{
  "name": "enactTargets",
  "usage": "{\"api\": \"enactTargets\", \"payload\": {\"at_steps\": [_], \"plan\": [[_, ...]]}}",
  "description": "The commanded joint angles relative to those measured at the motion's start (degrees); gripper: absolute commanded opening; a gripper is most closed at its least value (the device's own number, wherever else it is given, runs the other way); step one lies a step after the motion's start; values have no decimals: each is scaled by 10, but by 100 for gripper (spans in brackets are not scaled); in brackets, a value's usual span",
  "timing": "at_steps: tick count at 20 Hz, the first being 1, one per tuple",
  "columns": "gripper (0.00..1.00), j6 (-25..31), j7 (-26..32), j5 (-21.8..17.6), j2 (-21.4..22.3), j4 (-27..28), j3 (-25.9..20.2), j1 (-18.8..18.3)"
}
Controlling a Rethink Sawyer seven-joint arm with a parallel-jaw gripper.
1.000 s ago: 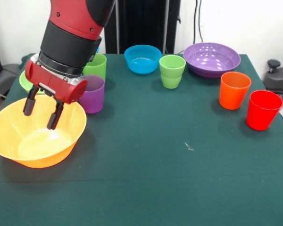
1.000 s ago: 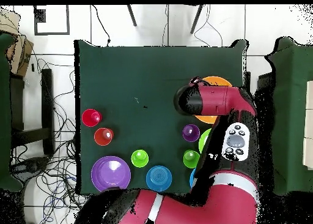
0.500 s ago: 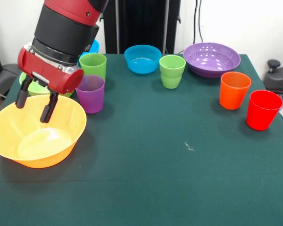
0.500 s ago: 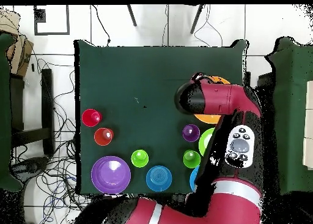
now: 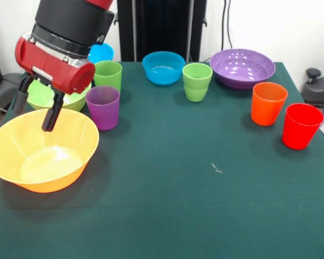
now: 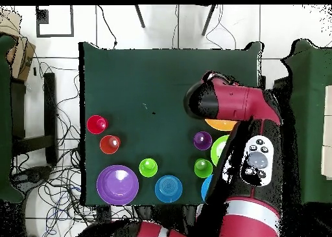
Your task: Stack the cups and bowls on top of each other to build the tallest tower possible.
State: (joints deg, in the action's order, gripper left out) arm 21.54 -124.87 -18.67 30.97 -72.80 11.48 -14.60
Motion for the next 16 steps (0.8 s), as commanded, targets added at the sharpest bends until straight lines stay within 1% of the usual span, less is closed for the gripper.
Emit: {"api": "enactTargets", "payload": {"at_steps": [1,7,8,16], "plan": [[100,25,-43,23,-9,-18,-55,30],[100,22,-63,43,-29,2,-39,50],[100,28,-64,48,-35,12,-37,55],[100,21,-65,67,-42,8,-23,67]]}}
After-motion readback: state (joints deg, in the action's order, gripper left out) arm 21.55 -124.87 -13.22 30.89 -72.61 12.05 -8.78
